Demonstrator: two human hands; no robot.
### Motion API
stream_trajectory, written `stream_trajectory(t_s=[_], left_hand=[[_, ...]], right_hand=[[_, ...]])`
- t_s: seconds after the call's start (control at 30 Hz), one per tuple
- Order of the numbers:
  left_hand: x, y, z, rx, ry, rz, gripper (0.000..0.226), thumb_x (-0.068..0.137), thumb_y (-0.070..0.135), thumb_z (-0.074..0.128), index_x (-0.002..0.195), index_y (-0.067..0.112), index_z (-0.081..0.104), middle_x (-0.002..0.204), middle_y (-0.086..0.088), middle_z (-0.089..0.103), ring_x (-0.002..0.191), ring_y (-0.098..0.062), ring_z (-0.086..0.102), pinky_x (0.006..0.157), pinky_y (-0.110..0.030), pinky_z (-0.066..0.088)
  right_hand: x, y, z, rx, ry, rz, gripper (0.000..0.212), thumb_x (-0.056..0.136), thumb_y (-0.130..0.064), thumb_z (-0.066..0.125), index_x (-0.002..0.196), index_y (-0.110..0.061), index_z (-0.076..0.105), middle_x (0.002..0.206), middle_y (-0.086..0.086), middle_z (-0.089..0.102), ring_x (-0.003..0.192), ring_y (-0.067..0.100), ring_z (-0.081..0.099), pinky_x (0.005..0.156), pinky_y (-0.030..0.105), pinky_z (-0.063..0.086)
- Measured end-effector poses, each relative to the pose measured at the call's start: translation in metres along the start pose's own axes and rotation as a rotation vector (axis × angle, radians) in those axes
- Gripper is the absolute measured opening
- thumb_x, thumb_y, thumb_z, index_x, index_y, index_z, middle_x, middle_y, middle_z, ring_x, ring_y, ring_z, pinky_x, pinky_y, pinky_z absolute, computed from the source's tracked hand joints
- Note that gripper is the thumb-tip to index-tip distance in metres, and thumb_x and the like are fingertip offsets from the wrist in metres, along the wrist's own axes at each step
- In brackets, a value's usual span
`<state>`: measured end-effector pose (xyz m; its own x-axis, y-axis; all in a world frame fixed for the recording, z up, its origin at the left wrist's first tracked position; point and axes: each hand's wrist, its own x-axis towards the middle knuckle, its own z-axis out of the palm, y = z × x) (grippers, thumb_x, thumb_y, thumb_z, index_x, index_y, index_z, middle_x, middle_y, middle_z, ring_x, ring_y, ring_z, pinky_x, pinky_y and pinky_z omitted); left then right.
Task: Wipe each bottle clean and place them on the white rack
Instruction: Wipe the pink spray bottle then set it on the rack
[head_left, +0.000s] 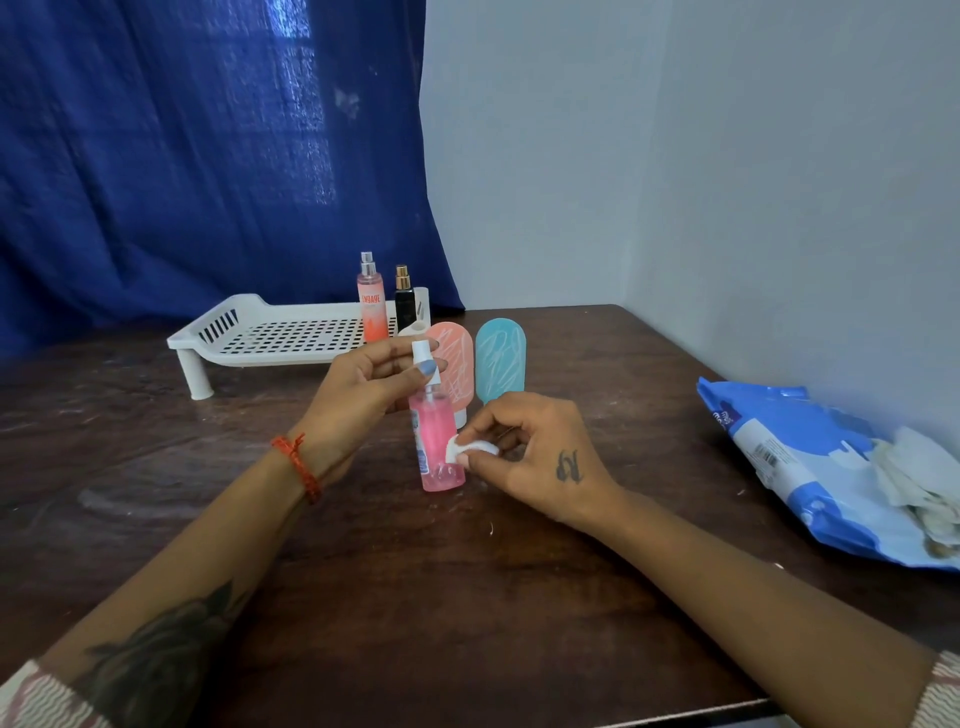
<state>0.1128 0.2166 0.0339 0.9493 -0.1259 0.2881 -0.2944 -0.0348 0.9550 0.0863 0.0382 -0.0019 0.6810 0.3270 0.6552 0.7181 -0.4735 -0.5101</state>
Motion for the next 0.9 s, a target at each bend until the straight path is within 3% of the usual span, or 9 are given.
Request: stream_trajectory(t_s=[0.2,0.33,0.53,0.7,0.8,0.9], left_hand=[[-0.0005,-0.0004,0.0003,0.016,-0.003,0.021,0.022,0.088,0.007,0.058,0.101,0.025,0.061,0.103,-0.001,0.069,0.098,-0.015,0.065,0.075,-0.021,0.056],[-0.0012,0.0005,0.0003,0.017,-0.002,0.025,0.022,0.087,0.007,0.059,0.100,0.024,0.061,0.095,0.002,0.070,0.091,-0.011,0.067,0.073,-0.020,0.055],[-0.0014,0.0009,0.0013,0.027,0.013,0.025,0.021,0.086,0.008,0.060,0.101,0.022,0.061,0.098,-0.003,0.069,0.091,-0.013,0.067,0.077,-0.024,0.056],[-0.0013,0.0010,0.0007,0.033,0.010,0.035,0.021,0.086,0.008,0.060,0.100,0.023,0.060,0.090,-0.002,0.067,0.086,-0.011,0.067,0.070,-0.018,0.056],[-0.0015,0.0008,0.0010,0.043,0.010,0.045,0.020,0.086,0.008,0.060,0.100,0.022,0.060,0.088,-0.002,0.066,0.086,-0.012,0.066,0.071,-0.019,0.056],[-0.0017,0.0012,0.0019,0.035,0.008,0.053,0.020,0.085,0.007,0.061,0.100,0.020,0.060,0.088,-0.003,0.067,0.086,-0.014,0.067,0.075,-0.024,0.057]], right_hand=[[-0.0031,0.0003,-0.0009,-0.055,-0.101,-0.102,0.007,0.071,-0.012,0.073,0.078,-0.012,0.073,0.080,-0.002,0.069,0.076,0.003,0.061,0.069,0.011,0.048],[-0.0028,0.0015,-0.0012,-0.098,-0.060,-0.095,0.004,0.071,-0.014,0.071,0.075,-0.013,0.072,0.075,-0.003,0.068,0.071,0.003,0.059,0.064,0.011,0.047],[-0.0044,-0.0028,0.0014,-0.135,-0.023,-0.207,0.010,0.072,-0.011,0.074,0.082,-0.013,0.074,0.084,-0.001,0.069,0.082,0.004,0.060,0.073,0.012,0.048],[-0.0057,-0.0013,-0.0002,-0.149,-0.100,-0.187,0.002,0.069,-0.013,0.071,0.071,-0.012,0.073,0.075,-0.002,0.068,0.071,0.006,0.059,0.063,0.018,0.050],[-0.0054,-0.0016,0.0005,-0.174,-0.028,-0.192,0.002,0.067,-0.012,0.072,0.068,-0.011,0.071,0.072,-0.002,0.065,0.067,0.004,0.055,0.060,0.014,0.045],[-0.0043,-0.0031,0.0020,-0.180,0.084,-0.231,0.006,0.071,-0.010,0.073,0.077,-0.011,0.072,0.080,0.000,0.067,0.075,0.004,0.058,0.067,0.014,0.047]])
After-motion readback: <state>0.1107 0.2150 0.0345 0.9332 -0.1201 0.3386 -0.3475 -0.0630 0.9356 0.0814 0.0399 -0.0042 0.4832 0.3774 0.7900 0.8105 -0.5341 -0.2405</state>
